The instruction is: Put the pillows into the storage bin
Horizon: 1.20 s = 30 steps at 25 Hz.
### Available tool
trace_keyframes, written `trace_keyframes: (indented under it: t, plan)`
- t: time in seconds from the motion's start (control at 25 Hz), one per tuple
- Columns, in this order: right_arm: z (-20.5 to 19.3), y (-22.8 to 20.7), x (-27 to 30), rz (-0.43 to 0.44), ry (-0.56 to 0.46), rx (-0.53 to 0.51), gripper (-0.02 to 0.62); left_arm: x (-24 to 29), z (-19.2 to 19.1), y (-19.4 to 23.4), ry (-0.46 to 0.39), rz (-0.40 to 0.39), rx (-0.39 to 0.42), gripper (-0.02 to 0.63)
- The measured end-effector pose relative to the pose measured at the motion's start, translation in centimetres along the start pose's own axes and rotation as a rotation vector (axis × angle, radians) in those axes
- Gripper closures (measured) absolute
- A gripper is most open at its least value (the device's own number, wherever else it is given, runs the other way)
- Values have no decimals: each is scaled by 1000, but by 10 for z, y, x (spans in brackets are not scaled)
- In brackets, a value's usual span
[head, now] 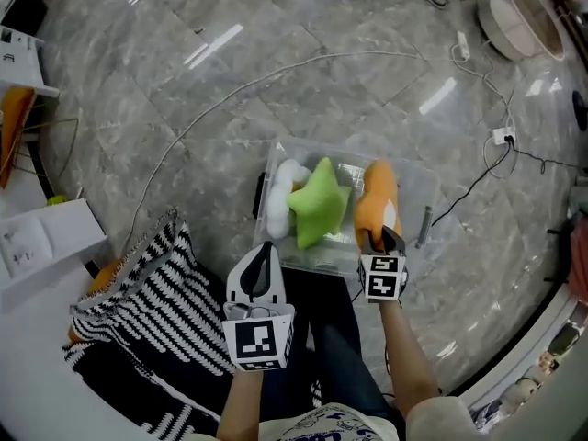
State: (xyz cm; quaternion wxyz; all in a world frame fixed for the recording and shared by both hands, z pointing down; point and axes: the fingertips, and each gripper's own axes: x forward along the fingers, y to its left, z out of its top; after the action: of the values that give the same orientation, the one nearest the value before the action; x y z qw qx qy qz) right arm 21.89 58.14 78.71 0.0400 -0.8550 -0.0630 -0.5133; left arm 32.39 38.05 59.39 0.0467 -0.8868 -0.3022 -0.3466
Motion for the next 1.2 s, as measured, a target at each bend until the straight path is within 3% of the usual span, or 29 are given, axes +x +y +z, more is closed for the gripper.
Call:
trace_keyframes:
  t: [0.4, 0.6, 0.76, 0.88, 1.04, 1.2]
  plan:
    - [-106, -11, 165, 8, 192, 83, 460, 95, -101, -15, 119, -82, -16, 592]
    - [-142, -16, 212, -32, 215, 53, 447, 107, -141, -22, 169, -104, -34, 592]
    - [-168, -17, 232, -58, 266, 94, 413, 110, -160, -26, 184, -75, -114, 592]
    - [-164, -18, 239, -38, 221, 175, 392, 114, -169, -33, 197, -88, -115, 592]
    - [-146, -10, 232, -2, 153, 176, 345, 113, -172, -34, 196, -84, -118, 592]
    - [-104, -12, 200, 5, 38, 222, 330, 104, -155, -33, 165, -70, -110, 592]
